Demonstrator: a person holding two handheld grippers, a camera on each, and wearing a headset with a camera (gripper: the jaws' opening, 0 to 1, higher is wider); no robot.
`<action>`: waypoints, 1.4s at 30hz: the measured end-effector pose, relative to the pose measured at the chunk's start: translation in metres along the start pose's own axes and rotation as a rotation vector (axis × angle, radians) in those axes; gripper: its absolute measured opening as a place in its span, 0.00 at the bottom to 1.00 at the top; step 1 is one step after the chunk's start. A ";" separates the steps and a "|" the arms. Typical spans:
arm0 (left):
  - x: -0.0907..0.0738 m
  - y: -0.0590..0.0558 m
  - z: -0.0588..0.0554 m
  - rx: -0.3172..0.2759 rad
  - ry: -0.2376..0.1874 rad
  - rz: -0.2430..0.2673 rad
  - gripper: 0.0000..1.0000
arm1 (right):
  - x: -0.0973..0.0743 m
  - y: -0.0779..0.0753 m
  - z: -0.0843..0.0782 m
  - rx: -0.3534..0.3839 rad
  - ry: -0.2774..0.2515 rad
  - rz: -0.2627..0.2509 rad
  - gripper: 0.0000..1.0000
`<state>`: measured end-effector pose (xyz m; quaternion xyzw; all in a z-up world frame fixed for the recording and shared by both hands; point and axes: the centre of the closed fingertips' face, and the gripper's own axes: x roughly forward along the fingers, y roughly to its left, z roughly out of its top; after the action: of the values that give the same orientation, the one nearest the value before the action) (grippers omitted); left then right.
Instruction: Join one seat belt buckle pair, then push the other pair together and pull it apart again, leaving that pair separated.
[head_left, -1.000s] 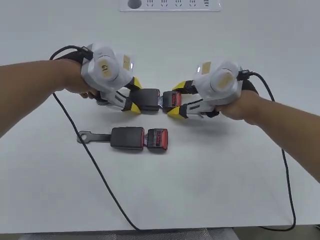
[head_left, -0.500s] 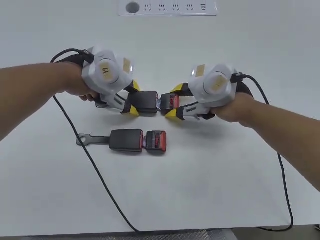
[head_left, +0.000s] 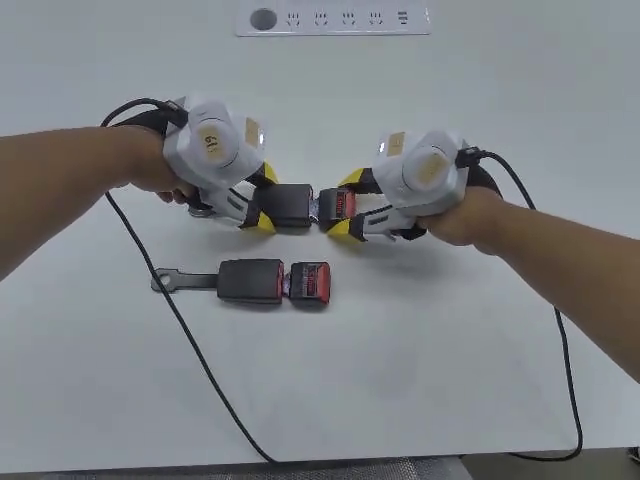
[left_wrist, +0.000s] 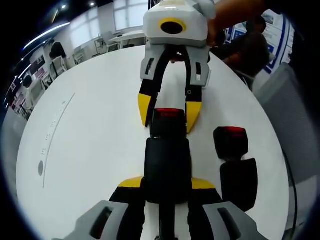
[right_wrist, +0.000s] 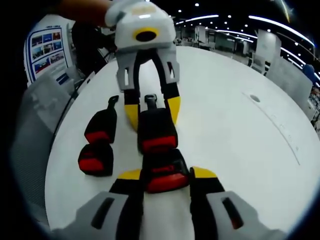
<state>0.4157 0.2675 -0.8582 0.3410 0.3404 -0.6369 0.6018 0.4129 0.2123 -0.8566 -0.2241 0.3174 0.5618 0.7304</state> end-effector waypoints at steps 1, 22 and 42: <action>0.000 0.000 0.000 0.000 0.000 0.000 0.33 | 0.000 0.000 0.000 -0.002 0.001 0.001 0.35; -0.001 -0.002 0.002 -0.010 -0.008 0.010 0.34 | -0.019 -0.006 -0.023 -0.004 -0.015 0.003 0.35; 0.000 -0.003 0.003 -0.019 -0.002 0.017 0.34 | -0.054 -0.012 -0.058 0.021 -0.005 -0.015 0.36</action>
<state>0.4125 0.2656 -0.8566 0.3376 0.3432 -0.6288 0.6106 0.4035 0.1327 -0.8592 -0.2176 0.3198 0.5537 0.7374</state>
